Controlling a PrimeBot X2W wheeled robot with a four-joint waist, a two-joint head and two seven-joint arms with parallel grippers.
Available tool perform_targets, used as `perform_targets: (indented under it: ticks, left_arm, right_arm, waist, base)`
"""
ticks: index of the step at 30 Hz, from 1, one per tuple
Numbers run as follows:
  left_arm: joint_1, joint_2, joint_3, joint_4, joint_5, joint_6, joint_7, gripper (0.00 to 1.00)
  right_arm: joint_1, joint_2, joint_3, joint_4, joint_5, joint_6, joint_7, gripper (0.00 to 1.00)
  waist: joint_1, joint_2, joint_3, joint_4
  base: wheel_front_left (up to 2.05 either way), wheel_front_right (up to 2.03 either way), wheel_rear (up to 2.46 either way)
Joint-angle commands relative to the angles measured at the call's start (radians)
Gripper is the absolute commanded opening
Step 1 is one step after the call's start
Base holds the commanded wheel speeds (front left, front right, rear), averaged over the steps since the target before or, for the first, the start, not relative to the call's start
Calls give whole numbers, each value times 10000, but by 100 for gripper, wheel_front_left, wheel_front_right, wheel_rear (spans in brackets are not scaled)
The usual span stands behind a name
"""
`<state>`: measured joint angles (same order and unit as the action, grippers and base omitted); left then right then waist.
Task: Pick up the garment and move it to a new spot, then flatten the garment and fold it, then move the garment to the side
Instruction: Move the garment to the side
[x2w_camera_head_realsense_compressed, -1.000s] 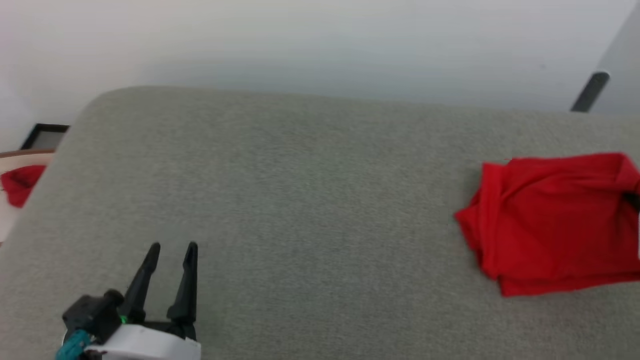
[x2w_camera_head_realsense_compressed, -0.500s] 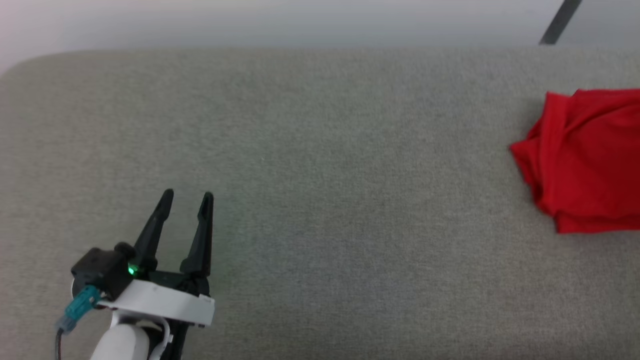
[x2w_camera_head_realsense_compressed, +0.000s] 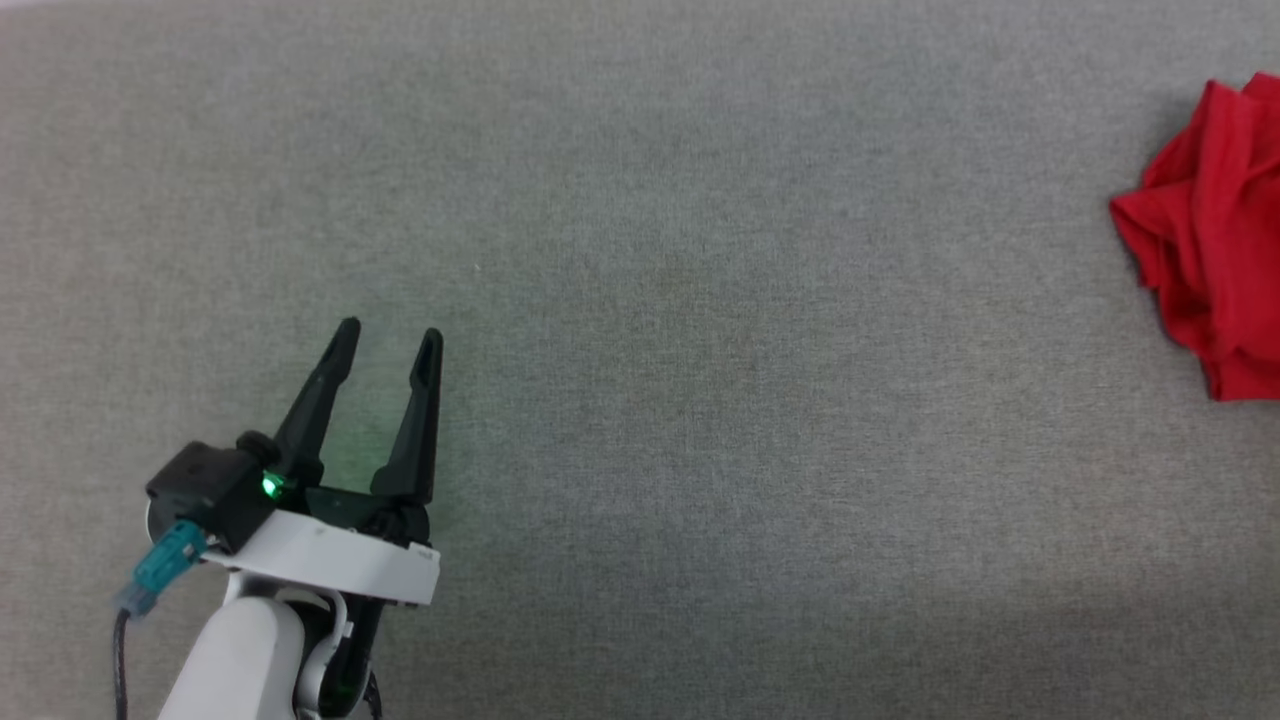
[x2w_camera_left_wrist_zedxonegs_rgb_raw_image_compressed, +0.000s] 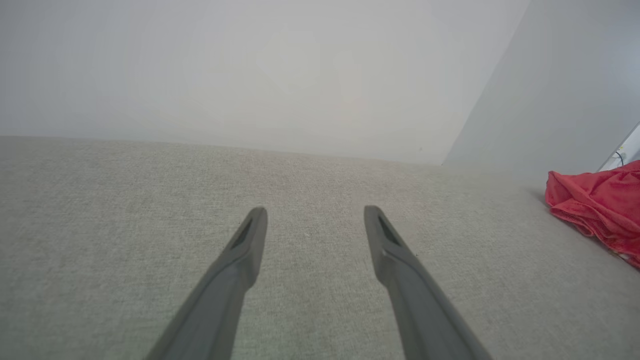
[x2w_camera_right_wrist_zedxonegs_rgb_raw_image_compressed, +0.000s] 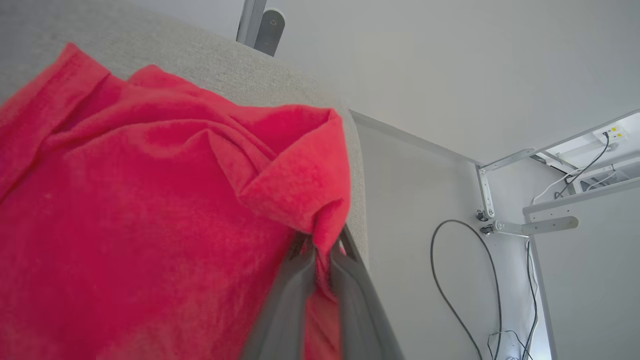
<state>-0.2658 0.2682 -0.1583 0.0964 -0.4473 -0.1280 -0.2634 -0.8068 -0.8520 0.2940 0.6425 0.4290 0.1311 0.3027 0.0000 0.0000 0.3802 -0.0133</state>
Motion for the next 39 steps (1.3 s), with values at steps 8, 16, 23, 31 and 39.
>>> perform_targets:
  ticks: [8, 16, 23, 31, 39]
  left_arm:
    - [-244, 70, -79, 96, -27, -37, -6, 100]
    - [35, 96, 3, 363, -62, -37, -6, 100]
    - [467, 89, 193, 645, -86, -37, -6, 100]
    - [1199, 97, 608, 1027, 69, -22, -6, 100]
    - [2170, 146, 1053, 1206, -2, 37, -7, 100]
  right_arm:
    - [-641, 205, 388, 1381, -379, -8, -1143, 11]
    - [-975, 550, 656, 2283, -449, -8, -1894, 100]
    - [-673, 919, 1011, 2466, -129, -7, -2501, 100]
    - [61, 1470, 1047, 2207, 596, -7, -3495, 100]
    - [1458, 2188, 1063, 1378, 935, -7, -4821, 100]
  waist:
    - [0, 0, 252, 105]
    - [0, 0, -404, 85]
    - [0, 0, -1362, 67]
    - [0, 0, -2648, 139]
    - [0, 0, -3879, 125]
  base:
    - [0, 0, 0]
    - [0, 0, 0]
    - [0, 0, 0]
    - [0, 0, 0]
    - [0, 0, 0]
